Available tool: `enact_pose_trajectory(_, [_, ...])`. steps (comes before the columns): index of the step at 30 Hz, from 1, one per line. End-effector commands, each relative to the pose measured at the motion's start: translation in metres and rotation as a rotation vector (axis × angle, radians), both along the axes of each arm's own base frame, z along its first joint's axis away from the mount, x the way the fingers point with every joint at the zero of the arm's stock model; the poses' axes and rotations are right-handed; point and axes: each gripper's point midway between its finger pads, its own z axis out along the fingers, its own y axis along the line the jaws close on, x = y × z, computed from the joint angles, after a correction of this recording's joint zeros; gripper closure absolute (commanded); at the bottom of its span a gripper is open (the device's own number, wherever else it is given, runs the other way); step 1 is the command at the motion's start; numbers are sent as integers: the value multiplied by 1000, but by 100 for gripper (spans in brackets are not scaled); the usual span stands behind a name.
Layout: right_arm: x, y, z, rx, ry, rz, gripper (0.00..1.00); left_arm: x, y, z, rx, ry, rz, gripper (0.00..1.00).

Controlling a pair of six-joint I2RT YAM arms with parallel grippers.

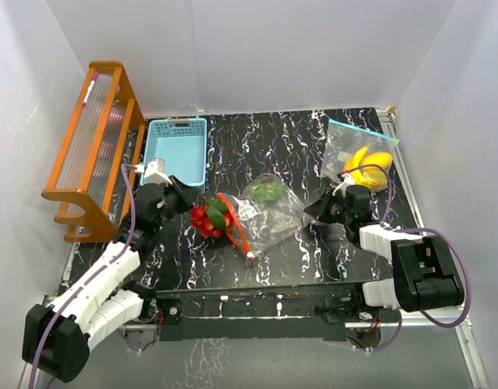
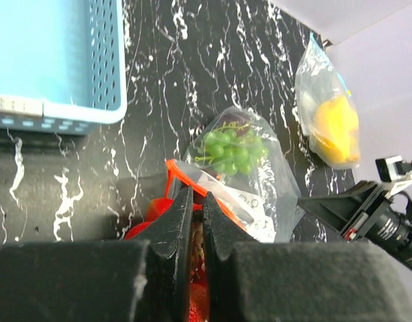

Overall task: Open the zip-top bag and remove the fake food
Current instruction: Pick up the fake fruit from the zipper food storage bag, then place the fake fruit in the bin.

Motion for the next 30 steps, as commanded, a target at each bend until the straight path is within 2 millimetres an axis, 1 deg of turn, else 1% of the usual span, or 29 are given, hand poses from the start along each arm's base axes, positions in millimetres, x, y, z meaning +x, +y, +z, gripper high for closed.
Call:
enact_pose_trajectory(1, [9, -4, 3, -14, -52, -8, 92, 23, 6, 49, 18, -103, 24, 100])
enact_pose_trajectory(6, [8, -2, -1, -1, -48, -2, 92, 47, 15, 87, 40, -165, 58, 100])
enact_pose_trajectory(11, [8, -2, -2, 0, -48, -1, 92, 79, 28, 117, 79, -197, 100, 100])
enact_pose_trajectory(13, [8, 0, -2, 9, -50, 6, 92, 94, 38, 125, 86, -206, 134, 100])
enact_pose_trajectory(14, [-1, -1, -11, 9, -23, 6, 92, 102, 48, 130, 77, -221, 164, 100])
enact_pose_trajectory(16, [-6, -1, -16, 8, -10, 5, 92, 115, 60, 140, 51, -250, 187, 100])
enact_pose_trajectory(17, [-7, -1, -18, 7, -8, 6, 92, 123, 68, 140, 46, -247, 209, 100])
enact_pose_trajectory(20, [-9, -2, -21, 2, -6, 9, 92, 143, 94, 133, 48, -217, 281, 100])
enact_pose_trajectory(23, [-10, -1, -21, 7, -4, 11, 92, 163, 118, 114, 29, -177, 342, 100])
enact_pose_trajectory(27, [-10, 0, -19, 15, -7, 15, 92, 187, 128, 77, 3, -97, 351, 100])
enact_pose_trajectory(28, [-10, 1, -18, 17, -7, 17, 92, 190, 132, 68, 9, -76, 373, 94])
enact_pose_trajectory(30, [-10, 1, -18, 20, -7, 21, 92, 195, 139, 57, 17, -51, 414, 68])
